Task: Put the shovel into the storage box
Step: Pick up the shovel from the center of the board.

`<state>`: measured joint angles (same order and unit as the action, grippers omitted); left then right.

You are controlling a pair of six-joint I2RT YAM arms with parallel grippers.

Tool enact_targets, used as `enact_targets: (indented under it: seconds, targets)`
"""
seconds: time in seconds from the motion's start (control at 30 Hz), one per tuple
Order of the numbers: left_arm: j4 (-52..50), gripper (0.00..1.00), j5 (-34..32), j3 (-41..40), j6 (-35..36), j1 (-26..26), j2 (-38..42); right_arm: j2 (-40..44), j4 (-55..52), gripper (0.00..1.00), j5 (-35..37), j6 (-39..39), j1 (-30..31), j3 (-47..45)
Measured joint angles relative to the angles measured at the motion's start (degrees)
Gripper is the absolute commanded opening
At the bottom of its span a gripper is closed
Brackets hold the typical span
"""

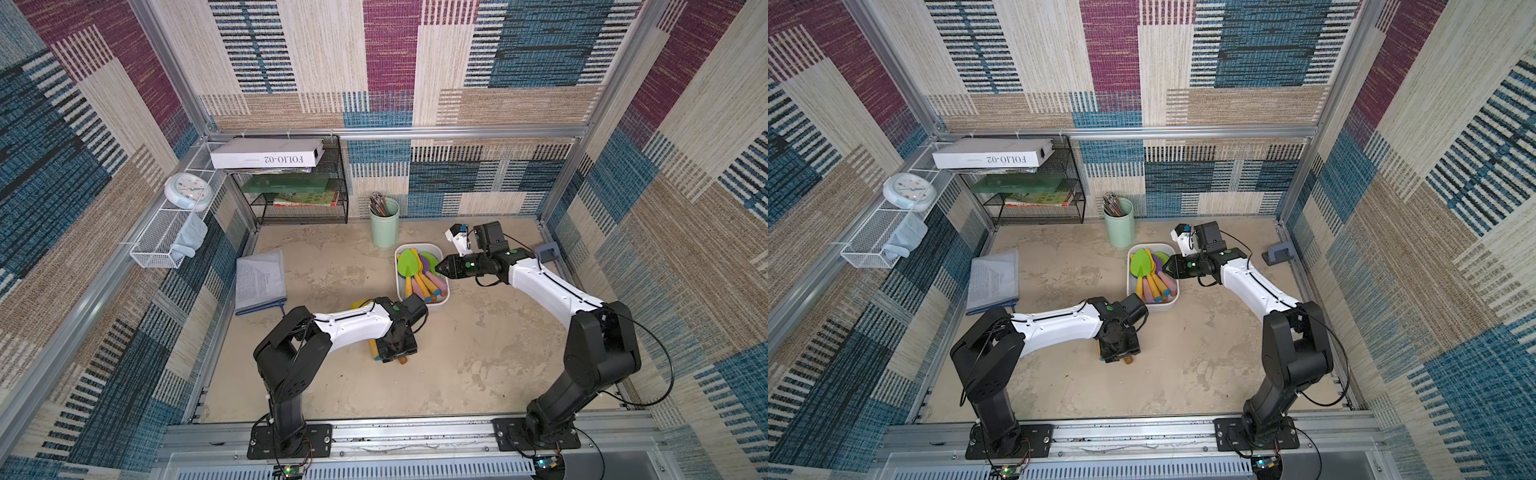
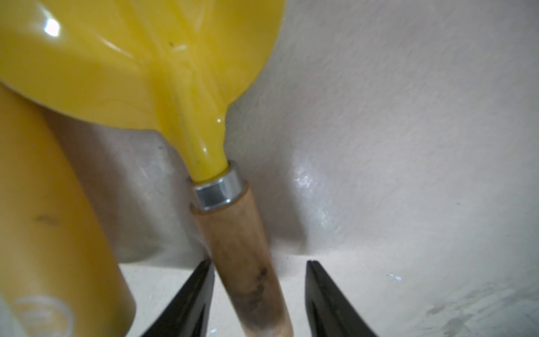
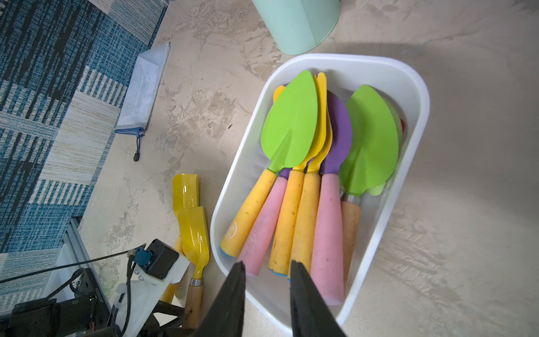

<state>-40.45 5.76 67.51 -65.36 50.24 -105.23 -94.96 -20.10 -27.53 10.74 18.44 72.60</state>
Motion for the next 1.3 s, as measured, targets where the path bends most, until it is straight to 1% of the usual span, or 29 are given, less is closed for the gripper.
enact_targets:
  seconds: [0.2,0.3,0.4,0.57,0.73,1.03,1.17,1.3]
  targets:
    - [-0.85,0.13,0.00,0.35,-0.02,-0.02,-0.66,1.18,0.70,0.29,-0.17,0.02,0.00,-1.07]
    - [-0.90,0.07,0.00,0.44,-0.04,0.00,-0.63,1.66,0.74,0.29,-0.20,0.02,0.00,-1.09]
    - [-1.16,0.03,-0.02,0.42,-0.13,-0.02,-0.44,2.01,0.72,0.29,-0.42,0.02,0.00,-1.09]
    - [-1.29,0.00,-0.35,0.35,-0.15,0.04,1.66,2.45,0.76,0.28,-1.20,0.13,0.00,-1.09]
    - [-2.67,0.00,-1.88,0.48,0.26,0.02,4.81,2.78,1.42,0.30,-2.03,0.90,0.00,-1.44]
    - [-6.86,0.00,-3.80,1.22,2.84,0.02,11.13,4.85,2.25,0.37,-5.14,4.52,0.11,-2.23]
    - [-8.83,0.00,-3.85,4.48,5.60,0.02,13.18,5.20,2.47,0.39,-5.90,5.70,1.16,-1.99]
    - [-10.08,0.00,-3.76,8.98,9.35,0.02,13.46,5.18,2.67,0.40,-5.97,6.71,3.23,-0.92]
